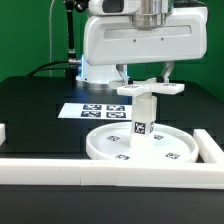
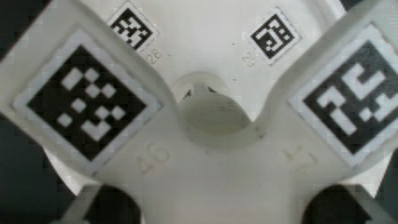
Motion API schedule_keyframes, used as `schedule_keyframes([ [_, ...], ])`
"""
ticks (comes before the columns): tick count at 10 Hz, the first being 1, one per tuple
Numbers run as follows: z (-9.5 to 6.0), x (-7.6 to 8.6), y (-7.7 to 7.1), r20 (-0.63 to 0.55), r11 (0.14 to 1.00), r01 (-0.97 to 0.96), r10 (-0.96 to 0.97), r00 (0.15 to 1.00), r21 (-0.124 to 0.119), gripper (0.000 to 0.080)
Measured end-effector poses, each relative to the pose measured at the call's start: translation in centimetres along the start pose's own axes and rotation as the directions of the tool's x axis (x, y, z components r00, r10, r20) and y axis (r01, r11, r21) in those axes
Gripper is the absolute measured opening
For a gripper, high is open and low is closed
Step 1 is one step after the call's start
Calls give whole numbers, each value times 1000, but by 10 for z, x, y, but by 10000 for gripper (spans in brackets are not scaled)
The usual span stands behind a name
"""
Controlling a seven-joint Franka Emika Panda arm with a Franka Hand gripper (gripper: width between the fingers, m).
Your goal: Assemble round table
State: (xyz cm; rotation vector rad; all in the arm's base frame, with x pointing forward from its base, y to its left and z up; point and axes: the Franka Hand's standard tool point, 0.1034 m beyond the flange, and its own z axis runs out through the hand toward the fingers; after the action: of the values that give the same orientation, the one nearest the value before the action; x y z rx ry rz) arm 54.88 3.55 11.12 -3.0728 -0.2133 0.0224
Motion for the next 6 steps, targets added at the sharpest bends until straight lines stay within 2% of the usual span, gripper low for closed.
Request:
schedule_keyframes([
  [5, 0, 0, 0, 0, 1000, -20, 20, 1000, 0, 448],
  [6, 0, 0, 0, -2, 997, -74, 74, 997, 0, 448],
])
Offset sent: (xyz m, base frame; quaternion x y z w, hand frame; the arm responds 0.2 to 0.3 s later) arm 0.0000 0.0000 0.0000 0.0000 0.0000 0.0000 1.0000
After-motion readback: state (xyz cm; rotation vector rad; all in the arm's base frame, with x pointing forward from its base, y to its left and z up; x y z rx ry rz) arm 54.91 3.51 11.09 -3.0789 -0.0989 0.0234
